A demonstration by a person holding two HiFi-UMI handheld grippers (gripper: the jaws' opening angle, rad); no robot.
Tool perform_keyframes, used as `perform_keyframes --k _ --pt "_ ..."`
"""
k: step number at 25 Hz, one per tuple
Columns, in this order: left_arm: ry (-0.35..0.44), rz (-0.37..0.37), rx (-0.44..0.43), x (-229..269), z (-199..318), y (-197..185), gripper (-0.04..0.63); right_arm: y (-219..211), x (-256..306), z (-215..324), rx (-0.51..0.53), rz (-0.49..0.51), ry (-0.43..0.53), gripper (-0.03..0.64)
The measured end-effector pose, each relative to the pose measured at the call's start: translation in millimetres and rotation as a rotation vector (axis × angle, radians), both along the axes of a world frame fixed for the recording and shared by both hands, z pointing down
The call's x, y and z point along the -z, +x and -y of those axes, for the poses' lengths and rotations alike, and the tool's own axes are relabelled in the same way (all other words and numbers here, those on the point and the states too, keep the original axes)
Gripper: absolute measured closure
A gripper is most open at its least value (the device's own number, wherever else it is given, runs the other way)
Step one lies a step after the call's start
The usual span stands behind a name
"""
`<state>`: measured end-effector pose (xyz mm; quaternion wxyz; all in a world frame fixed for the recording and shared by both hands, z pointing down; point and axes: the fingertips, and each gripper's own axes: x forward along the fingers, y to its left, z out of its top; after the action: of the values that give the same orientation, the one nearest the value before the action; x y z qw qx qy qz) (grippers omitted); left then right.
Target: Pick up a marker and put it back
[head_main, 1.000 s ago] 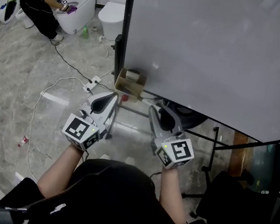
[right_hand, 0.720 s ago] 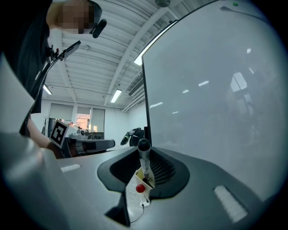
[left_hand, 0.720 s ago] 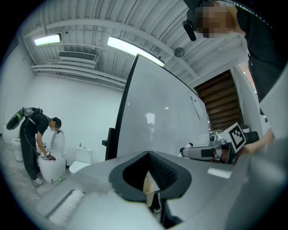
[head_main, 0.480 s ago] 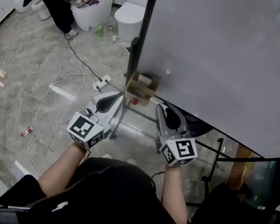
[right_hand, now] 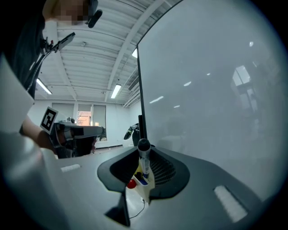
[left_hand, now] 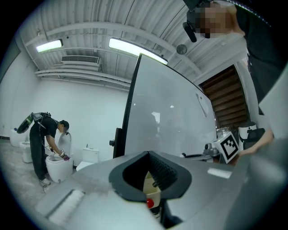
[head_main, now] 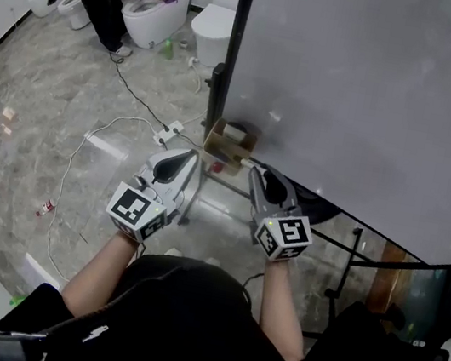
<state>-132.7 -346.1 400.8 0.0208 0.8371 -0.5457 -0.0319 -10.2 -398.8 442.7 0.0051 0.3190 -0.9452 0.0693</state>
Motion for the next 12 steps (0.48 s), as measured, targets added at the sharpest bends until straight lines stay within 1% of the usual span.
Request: perform_keyframes --k 4,12 --pt "-0.006 0.005 0.015 -2.4 5.1 -2.4 0.592 -4.5 -15.1 6.9 0.015 -0.018 -0.025 0.532" --pt "-0.015 0.005 0.039 -3.8 14.4 -8.1 0.592 -8.4 -28.5 18.3 0.03 -0.038 -0.053 0.532"
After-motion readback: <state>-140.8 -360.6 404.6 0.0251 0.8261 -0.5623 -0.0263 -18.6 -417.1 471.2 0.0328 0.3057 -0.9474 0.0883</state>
